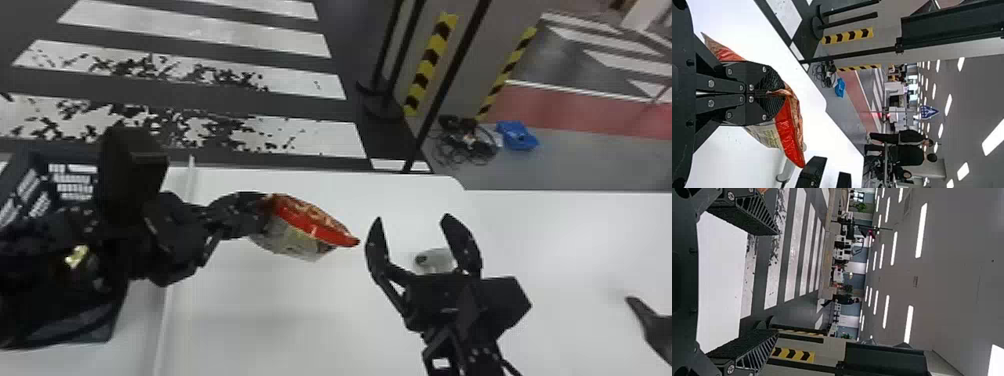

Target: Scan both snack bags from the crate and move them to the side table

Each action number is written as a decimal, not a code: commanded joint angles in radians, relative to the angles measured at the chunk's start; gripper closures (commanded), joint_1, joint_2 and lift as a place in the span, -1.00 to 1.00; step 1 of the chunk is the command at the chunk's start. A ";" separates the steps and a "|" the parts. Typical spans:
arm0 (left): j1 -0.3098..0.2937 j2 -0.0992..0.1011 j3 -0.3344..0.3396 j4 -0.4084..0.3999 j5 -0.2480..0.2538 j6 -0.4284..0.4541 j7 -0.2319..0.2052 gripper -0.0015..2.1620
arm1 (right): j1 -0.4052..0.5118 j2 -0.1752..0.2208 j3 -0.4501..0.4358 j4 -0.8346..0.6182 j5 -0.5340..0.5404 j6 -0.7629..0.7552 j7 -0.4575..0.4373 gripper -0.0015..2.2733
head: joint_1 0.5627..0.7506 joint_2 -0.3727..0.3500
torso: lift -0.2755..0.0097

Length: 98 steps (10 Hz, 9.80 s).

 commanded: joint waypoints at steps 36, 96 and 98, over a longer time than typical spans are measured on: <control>0.158 0.053 -0.219 0.401 -0.247 -1.035 0.129 -0.98 | -0.024 -0.032 -0.032 0.009 -0.059 0.040 0.001 -0.90 | 0.41 -0.94 | 0.26; 0.618 0.006 0.447 0.160 -0.010 -0.768 0.109 -0.97 | 0.203 -0.181 0.038 -0.186 0.210 0.491 0.500 0.98 | 0.41 0.28 | 0.26; 0.620 0.004 0.447 0.161 -0.010 -0.771 0.105 -0.97 | 0.189 -0.169 0.040 -0.255 0.225 0.568 0.503 0.98 | 0.41 0.28 | 0.26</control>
